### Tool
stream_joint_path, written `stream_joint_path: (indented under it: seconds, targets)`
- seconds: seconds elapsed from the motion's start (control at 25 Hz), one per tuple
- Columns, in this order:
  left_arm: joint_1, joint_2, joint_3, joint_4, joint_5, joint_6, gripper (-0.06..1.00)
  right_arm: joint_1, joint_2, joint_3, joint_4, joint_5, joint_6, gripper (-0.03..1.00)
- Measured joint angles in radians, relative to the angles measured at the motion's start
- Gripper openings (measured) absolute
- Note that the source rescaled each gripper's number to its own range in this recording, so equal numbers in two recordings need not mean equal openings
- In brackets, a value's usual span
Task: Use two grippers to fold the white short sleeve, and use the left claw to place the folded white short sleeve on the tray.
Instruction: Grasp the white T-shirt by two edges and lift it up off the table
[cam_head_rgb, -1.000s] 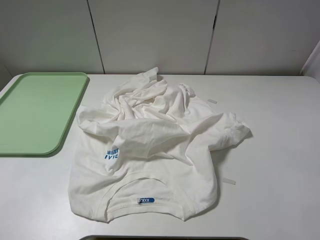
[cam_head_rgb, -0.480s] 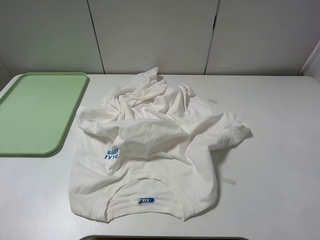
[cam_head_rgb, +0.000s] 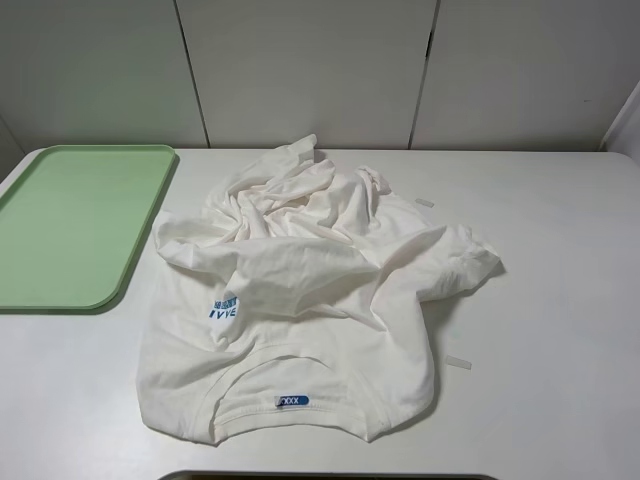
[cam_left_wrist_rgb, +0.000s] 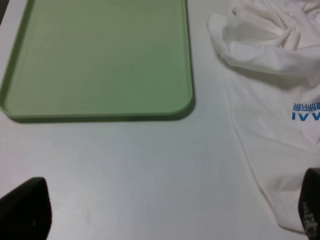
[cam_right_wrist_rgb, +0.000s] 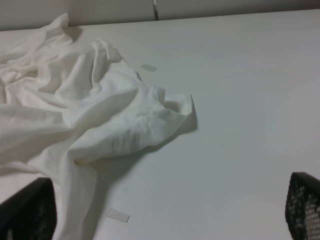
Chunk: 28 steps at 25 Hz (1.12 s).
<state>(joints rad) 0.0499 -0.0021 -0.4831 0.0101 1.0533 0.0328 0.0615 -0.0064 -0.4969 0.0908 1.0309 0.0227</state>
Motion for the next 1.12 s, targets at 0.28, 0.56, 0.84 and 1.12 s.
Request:
stream_joint_path:
  seconds: [0.28,0.56,0.84,1.12]
  targets:
    - [0.0,0.0,0.0,0.0,0.0,0.0,1.0,0.0,0.0,0.0,0.0,0.0,0.0,1.0]
    - [-0.027,0.0,0.0,0.0,0.0,0.0,1.0,0.0,0.0,0.0,0.005,0.0,0.0,1.0]
    - [-0.07,0.048,-0.026,-0.061,-0.013,0.0,1.0,0.001,0.026,0.0,0.112,-0.001,-0.083,1.0]
    - [-0.138,0.251,-0.154,-0.101,-0.079,0.062,1.0,0.038,0.257,-0.072,0.134,-0.012,-0.174,1.0]
